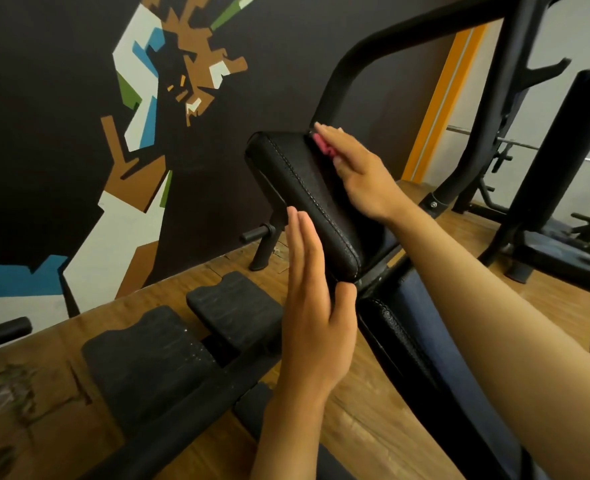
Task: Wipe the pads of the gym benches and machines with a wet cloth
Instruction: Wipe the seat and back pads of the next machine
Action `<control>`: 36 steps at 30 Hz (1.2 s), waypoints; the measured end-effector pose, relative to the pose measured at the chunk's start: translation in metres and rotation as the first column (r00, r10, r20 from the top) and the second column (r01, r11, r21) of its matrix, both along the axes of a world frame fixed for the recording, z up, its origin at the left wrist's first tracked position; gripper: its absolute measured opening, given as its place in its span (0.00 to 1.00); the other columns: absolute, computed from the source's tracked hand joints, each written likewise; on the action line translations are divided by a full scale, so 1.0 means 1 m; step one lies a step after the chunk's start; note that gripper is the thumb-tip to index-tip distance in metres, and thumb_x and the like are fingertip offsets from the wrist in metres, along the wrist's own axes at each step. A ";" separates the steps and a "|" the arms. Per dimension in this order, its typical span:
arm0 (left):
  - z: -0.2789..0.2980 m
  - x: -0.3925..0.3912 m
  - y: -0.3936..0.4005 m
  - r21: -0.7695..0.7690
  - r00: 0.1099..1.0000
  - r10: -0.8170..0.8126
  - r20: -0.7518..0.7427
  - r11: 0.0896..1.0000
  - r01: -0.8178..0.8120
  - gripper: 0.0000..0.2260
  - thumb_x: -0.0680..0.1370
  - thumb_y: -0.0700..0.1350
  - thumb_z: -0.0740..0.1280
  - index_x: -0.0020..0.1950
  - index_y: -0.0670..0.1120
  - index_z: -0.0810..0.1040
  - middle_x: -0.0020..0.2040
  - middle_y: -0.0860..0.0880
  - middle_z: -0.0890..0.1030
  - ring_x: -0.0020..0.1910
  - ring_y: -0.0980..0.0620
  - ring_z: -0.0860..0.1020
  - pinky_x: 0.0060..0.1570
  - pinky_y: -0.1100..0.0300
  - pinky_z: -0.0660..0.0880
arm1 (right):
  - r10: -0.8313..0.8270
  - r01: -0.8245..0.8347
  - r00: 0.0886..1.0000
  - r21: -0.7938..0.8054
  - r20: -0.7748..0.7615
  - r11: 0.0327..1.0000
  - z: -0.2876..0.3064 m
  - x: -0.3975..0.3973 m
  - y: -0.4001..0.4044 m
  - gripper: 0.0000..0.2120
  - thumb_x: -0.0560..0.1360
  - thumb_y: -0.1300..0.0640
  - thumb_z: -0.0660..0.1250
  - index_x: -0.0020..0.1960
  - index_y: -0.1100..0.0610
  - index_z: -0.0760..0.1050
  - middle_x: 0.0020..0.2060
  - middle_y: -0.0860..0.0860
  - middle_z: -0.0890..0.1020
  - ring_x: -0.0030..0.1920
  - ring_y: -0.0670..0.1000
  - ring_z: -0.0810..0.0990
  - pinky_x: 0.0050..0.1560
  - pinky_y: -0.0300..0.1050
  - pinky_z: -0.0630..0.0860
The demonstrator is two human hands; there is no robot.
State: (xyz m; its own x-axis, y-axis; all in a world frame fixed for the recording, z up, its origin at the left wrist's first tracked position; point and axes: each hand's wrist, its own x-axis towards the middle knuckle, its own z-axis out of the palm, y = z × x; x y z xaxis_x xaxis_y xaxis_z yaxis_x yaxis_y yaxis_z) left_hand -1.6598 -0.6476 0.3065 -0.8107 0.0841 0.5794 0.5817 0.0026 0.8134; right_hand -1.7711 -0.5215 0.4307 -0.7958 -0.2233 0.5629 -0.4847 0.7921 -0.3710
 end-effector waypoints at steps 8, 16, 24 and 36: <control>0.001 -0.002 0.001 0.012 1.000 -0.012 -0.008 1.000 0.012 0.36 0.81 0.42 0.55 0.82 0.60 0.37 0.79 0.70 0.34 0.80 0.66 0.38 0.78 0.60 0.49 | 0.057 -0.058 0.998 -0.037 -0.021 0.998 -0.069 0.115 0.013 0.24 0.85 0.64 0.56 0.80 0.53 0.62 0.79 0.44 0.64 0.81 0.45 0.54 0.81 0.43 0.52; 0.001 0.000 -0.007 -0.001 0.999 -0.036 0.013 0.999 0.036 0.37 0.83 0.37 0.55 0.82 0.61 0.39 0.80 0.70 0.38 0.80 0.66 0.41 0.81 0.53 0.52 | -0.121 0.159 0.975 -0.205 0.184 0.966 -0.002 -0.015 0.031 0.25 0.86 0.65 0.52 0.81 0.53 0.59 0.81 0.50 0.58 0.81 0.48 0.46 0.78 0.41 0.40; 0.002 -0.002 -0.009 -0.014 0.998 -0.066 0.018 0.998 0.067 0.36 0.81 0.42 0.54 0.82 0.62 0.38 0.80 0.70 0.36 0.80 0.66 0.40 0.80 0.57 0.48 | -0.139 0.145 0.989 -0.116 0.056 0.983 -0.065 0.095 0.040 0.24 0.86 0.64 0.55 0.80 0.51 0.63 0.79 0.41 0.63 0.79 0.34 0.53 0.79 0.34 0.48; 0.000 -0.002 0.000 0.017 0.998 -0.009 0.055 1.000 0.008 0.42 0.82 0.36 0.62 0.82 0.62 0.38 0.79 0.71 0.36 0.80 0.66 0.40 0.81 0.49 0.55 | 0.095 -0.093 0.995 0.083 -0.024 0.992 -0.030 0.070 -0.020 0.23 0.86 0.62 0.55 0.81 0.57 0.61 0.79 0.48 0.65 0.82 0.50 0.51 0.81 0.42 0.50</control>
State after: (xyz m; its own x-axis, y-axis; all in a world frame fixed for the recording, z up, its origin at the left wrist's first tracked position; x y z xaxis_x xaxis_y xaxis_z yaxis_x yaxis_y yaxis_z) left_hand -1.6620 -0.6475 0.3063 -0.8405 0.0818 0.5355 0.5361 -0.0165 0.8440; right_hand -1.7010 -0.5417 0.4008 -0.7536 -0.3421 0.5613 -0.5673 0.7698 -0.2925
